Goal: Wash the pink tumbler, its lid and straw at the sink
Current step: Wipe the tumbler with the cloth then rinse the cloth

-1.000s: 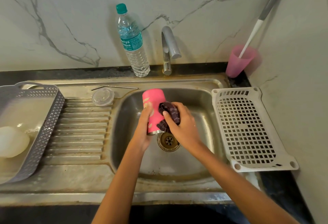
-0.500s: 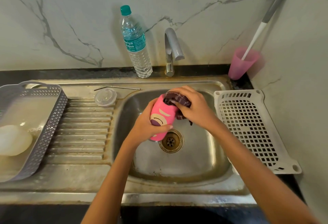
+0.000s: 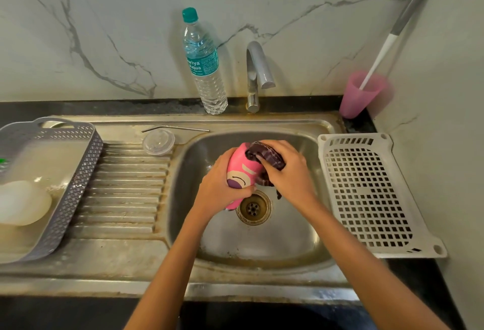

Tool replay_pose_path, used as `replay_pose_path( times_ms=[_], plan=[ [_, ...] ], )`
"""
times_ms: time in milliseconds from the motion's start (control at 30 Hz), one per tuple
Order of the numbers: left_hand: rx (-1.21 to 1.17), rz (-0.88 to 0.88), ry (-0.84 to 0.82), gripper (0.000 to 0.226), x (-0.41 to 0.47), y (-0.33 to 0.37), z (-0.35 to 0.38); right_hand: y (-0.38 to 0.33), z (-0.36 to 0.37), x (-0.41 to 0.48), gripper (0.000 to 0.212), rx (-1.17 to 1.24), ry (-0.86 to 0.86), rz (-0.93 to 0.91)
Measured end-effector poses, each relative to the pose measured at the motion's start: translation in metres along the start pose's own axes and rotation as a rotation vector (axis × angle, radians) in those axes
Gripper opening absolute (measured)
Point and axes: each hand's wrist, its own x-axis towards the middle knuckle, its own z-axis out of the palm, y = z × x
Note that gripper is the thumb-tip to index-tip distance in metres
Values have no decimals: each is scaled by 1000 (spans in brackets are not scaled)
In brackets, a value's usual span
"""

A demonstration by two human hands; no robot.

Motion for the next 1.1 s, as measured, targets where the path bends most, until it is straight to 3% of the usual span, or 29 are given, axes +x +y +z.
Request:
replay_pose_path(
  times_ms=[100,200,267,367,433,533,667,733,833,900,1100],
  plan=[
    [165,96,-49,93,-3,-1,2,0,0,5,26,3,-7,12],
    [398,230,-42,95,0,-3,1,2,2,15,27,53,-46,209],
    [440,216,-33,95,5,-4,0,3,6,12,26,87,-53,278],
    [377,25,-15,93,13,-1,-1,6,16,-7,30,-47,5,81],
    [381,17,-17,92,14,0,3,9,21,-18,44,-163,18,-4],
    [465,77,-12,89,8,2,13,5,22,-12,38,-249,74,34],
    [627,151,23,86,7,3,17,2,26,9,24,-171,42,222],
    [656,91,-2,82,12,3,14,3,31,5,31,-237,14,183],
    [531,38,-47,76,13,3,16,3,38,-13,56,-518,-30,29],
    [427,24,-59,71,9,5,20,6,38,-11,52,-586,9,-2],
    [641,307,51,84,7,-11,17,7,20,21,20,-153,-118,343]
  ],
)
